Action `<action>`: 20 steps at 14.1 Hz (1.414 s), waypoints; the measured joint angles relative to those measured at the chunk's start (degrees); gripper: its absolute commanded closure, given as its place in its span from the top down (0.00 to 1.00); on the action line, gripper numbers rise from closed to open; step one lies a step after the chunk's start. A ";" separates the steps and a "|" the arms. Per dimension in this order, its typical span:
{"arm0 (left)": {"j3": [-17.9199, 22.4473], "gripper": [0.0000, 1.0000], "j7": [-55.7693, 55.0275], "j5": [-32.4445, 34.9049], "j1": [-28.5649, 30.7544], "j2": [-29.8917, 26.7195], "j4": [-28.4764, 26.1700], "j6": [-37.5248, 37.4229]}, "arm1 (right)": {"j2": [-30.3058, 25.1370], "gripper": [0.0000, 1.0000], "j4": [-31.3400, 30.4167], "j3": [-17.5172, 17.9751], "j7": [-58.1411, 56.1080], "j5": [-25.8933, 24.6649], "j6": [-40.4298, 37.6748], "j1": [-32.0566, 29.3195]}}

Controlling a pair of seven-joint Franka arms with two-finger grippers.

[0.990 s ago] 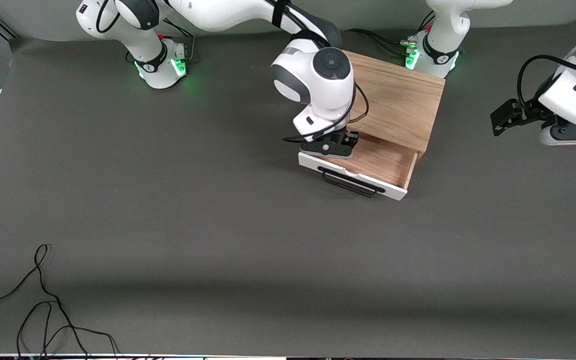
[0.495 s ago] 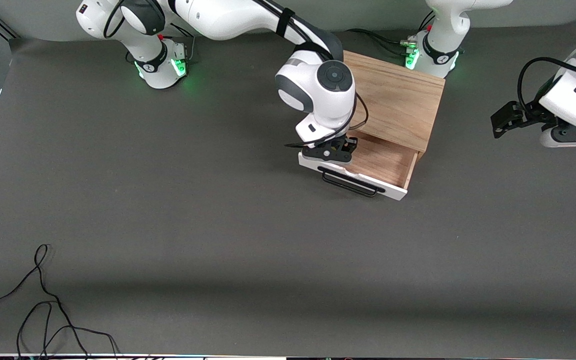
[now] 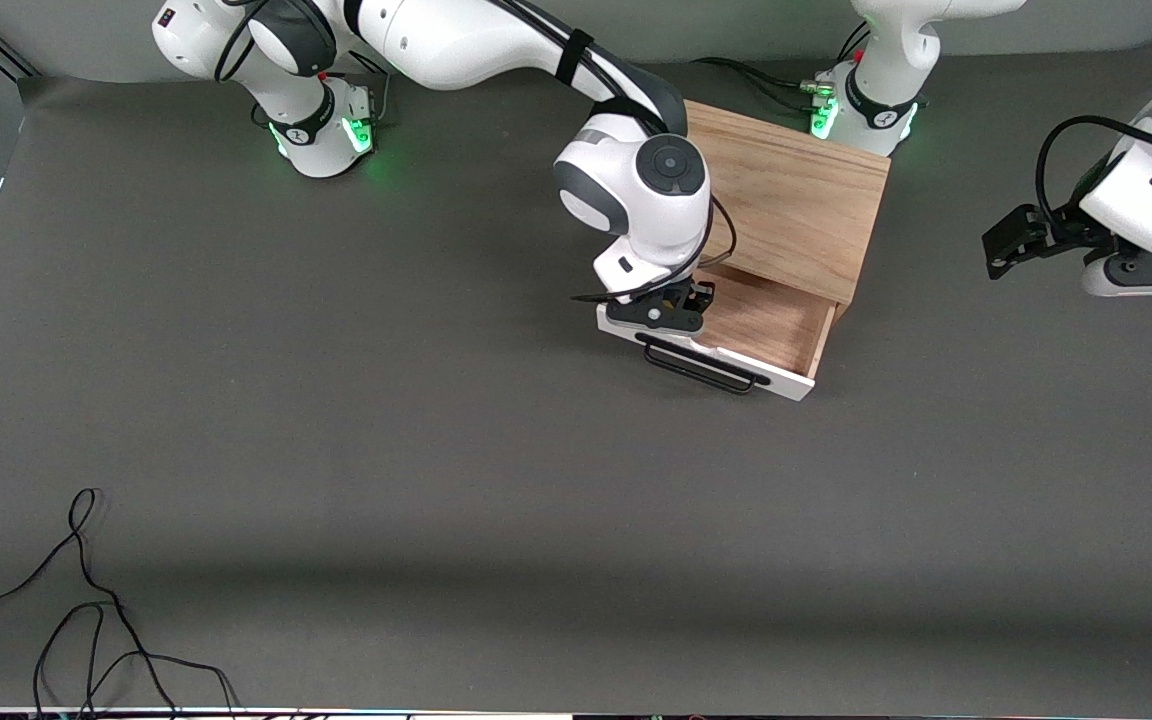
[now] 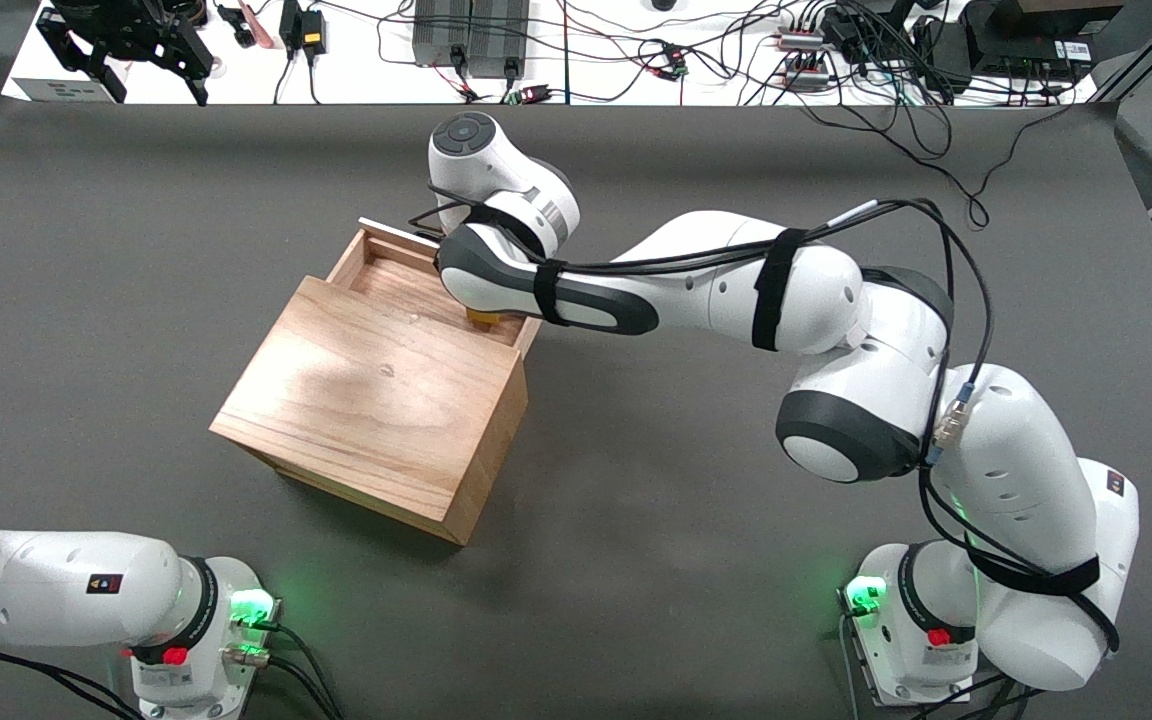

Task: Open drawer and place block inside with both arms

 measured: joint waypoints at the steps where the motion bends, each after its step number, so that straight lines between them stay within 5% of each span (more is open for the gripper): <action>1: 0.09 1.00 0.00 0.00 0.04 0.07 0.00 0.00 | 0.26 0.11 0.00 0.00 0.01 0.00 0.16 0.00; 2: 0.23 1.00 0.00 0.00 0.06 0.11 0.01 0.00 | 0.52 0.45 0.00 0.00 0.01 0.00 0.30 0.00; 3: 0.38 1.00 0.02 0.01 0.07 0.15 0.01 0.03 | 0.72 0.99 0.00 0.00 0.02 0.00 0.35 0.00; 14: 0.60 1.00 0.04 0.05 0.10 0.24 0.03 -0.17 | -0.19 1.00 2.75 -0.39 2.63 0.00 0.32 -0.01; 20: 0.61 1.00 0.04 0.19 0.10 0.26 0.10 -0.16 | -8.41 1.00 3.63 -1.56 2.63 0.00 -4.76 -1.56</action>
